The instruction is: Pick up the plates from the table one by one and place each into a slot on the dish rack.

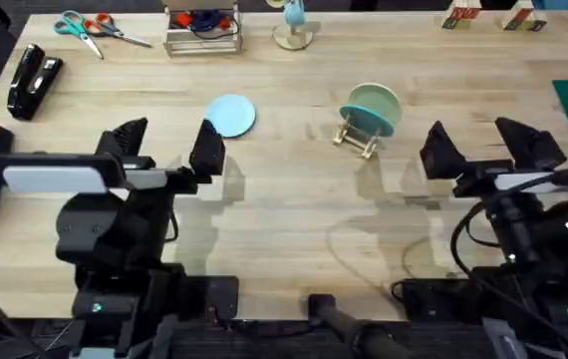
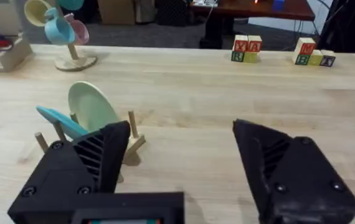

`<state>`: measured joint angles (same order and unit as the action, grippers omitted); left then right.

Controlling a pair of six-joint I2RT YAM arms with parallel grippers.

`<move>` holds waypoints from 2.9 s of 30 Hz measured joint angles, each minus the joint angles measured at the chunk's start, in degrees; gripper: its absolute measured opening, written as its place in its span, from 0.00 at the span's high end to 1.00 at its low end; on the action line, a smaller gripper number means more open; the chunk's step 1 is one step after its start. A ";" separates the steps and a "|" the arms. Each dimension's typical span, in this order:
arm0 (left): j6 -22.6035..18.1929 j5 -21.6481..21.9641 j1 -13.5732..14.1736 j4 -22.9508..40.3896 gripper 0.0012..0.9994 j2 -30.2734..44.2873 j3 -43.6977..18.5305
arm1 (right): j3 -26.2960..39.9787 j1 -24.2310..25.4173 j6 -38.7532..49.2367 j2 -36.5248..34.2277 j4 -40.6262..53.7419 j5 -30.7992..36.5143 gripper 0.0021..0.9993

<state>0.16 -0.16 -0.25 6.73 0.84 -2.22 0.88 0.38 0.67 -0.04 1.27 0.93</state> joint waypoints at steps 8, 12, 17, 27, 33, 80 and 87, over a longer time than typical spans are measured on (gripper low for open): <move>0.77 0.16 -0.64 3.40 0.01 17.38 -16.19 | 12.43 0.02 0.21 -9.71 7.44 1.24 0.01; 0.81 -0.03 -0.66 9.79 0.01 31.21 -29.53 | 24.18 0.02 0.22 -19.80 12.26 1.22 0.01; 0.94 -2.34 -0.66 21.54 0.01 49.52 -48.54 | 40.69 0.05 0.25 -33.65 20.12 -0.25 0.00; 1.18 -10.86 -1.50 46.46 0.01 72.70 -84.19 | 72.14 0.07 0.24 -56.50 47.07 -5.52 0.00; 1.19 -19.39 -8.06 50.50 0.01 77.54 -93.36 | 84.29 0.07 0.22 -65.07 55.84 -9.35 0.00; -7.13 -35.31 -14.84 65.01 0.96 88.52 -93.85 | 86.30 0.07 0.44 -67.33 57.47 -10.87 0.00; -19.72 -41.08 -14.84 70.11 0.96 88.52 -93.85 | 86.30 0.07 0.44 -67.31 57.47 -10.87 0.00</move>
<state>-19.56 -41.24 -15.09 76.84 89.36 -96.07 87.18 0.45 1.10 -67.35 58.74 -9.93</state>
